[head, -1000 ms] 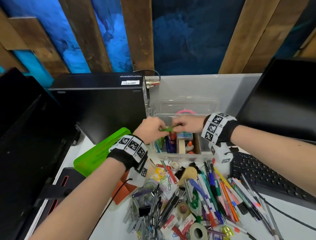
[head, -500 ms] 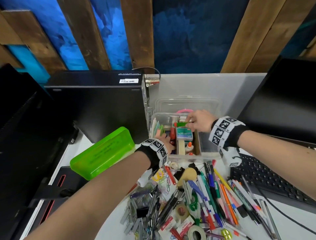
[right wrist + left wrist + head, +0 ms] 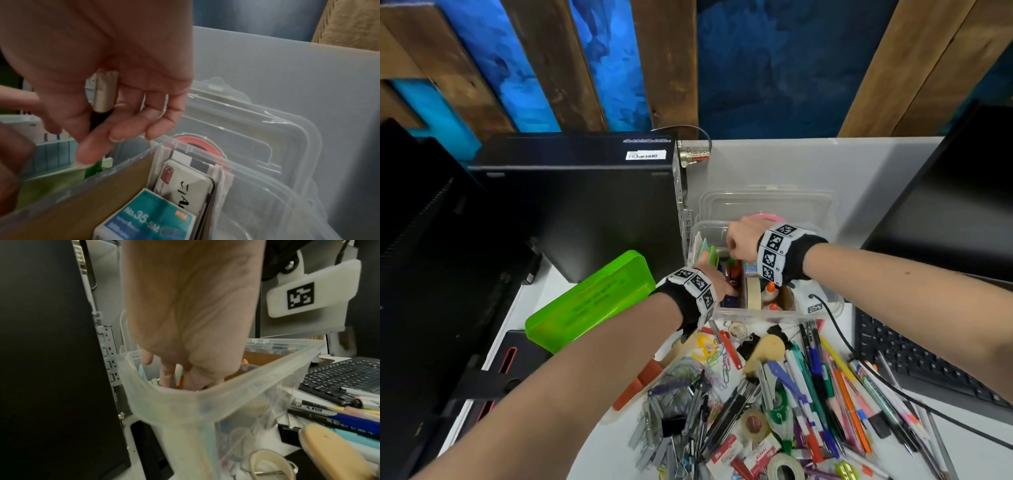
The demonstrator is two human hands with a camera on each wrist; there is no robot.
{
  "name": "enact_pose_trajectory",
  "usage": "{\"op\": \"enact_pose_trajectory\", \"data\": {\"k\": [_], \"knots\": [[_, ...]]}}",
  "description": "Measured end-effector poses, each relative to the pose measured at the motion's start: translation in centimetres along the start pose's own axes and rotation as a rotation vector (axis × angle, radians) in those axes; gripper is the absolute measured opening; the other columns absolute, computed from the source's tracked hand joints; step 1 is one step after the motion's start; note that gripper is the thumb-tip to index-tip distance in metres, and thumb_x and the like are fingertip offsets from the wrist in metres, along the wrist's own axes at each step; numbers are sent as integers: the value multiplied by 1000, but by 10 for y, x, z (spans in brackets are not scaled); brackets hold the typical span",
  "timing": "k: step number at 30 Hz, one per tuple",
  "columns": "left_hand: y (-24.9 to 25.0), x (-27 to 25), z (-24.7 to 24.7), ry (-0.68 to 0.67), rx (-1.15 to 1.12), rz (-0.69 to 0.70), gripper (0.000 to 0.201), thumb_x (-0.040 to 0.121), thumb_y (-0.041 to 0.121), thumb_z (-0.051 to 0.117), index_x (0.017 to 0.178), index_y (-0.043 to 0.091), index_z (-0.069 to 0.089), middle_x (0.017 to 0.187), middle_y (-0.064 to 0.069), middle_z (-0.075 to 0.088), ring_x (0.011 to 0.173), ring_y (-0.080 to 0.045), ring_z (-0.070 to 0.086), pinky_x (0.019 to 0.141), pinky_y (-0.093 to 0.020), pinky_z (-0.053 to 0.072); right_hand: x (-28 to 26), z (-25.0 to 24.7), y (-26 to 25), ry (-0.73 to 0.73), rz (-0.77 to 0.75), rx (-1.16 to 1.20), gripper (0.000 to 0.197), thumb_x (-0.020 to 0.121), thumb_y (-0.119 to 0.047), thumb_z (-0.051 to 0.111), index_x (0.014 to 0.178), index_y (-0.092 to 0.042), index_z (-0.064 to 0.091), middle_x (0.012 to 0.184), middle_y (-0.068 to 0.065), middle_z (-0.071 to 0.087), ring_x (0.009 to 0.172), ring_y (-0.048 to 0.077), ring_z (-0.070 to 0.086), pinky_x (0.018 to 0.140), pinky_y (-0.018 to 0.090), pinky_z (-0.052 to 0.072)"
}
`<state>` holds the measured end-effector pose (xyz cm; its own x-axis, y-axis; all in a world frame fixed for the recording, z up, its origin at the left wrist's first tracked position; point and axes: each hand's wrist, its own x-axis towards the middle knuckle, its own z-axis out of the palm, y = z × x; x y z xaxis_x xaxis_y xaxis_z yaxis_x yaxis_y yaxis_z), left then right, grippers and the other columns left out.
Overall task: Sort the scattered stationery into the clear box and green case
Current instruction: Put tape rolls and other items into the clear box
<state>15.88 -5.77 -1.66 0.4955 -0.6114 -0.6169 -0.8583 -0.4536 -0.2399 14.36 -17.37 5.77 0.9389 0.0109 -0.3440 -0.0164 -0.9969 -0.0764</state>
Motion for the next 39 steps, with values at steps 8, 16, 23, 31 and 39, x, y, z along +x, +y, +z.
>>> {"op": "enact_pose_trajectory", "data": {"k": [8, 16, 23, 31, 39], "knots": [[-2, -18, -5, 73, 80, 79, 42, 102, 28, 31, 138, 16, 48, 148, -8, 39, 140, -29, 26, 116, -48, 5, 2, 0, 1, -3, -39, -63, 11, 87, -23, 62, 79, -22, 56, 78, 1, 59, 74, 24, 63, 70, 36, 56], [2, -6, -5, -18, -100, 135, 40, 99, 24, 39, 138, 25, 45, 145, -5, 43, 140, -28, 31, 113, -60, -2, 5, -4, 5, 7, -5, 28, 17, 87, -30, 62, 88, -15, 69, 79, 5, 68, 73, 24, 67, 70, 35, 57], [5, -3, -6, 4, -203, 149, 35, 93, 14, 43, 128, 14, 50, 100, -5, 60, 115, -31, 52, 116, -51, 16, 3, -7, 10, -10, 12, 17, 12, 87, -30, 61, 88, -19, 67, 71, -1, 62, 72, 23, 67, 74, 39, 58], [11, -11, -19, 128, -141, 49, 26, 94, 14, 44, 112, 7, 61, 111, -8, 66, 116, -28, 54, 118, -53, 6, 1, 0, 6, 9, -17, -94, 13, 90, -21, 57, 93, -12, 65, 77, 3, 57, 70, 24, 60, 63, 31, 52], [0, -17, -25, 101, -170, 39, 28, 96, 17, 44, 118, 13, 62, 119, -3, 63, 122, -24, 50, 117, -54, 5, 4, 3, 9, 38, 36, 63, 16, 92, -21, 53, 102, -14, 63, 92, 4, 65, 82, 22, 64, 77, 36, 56]]}}
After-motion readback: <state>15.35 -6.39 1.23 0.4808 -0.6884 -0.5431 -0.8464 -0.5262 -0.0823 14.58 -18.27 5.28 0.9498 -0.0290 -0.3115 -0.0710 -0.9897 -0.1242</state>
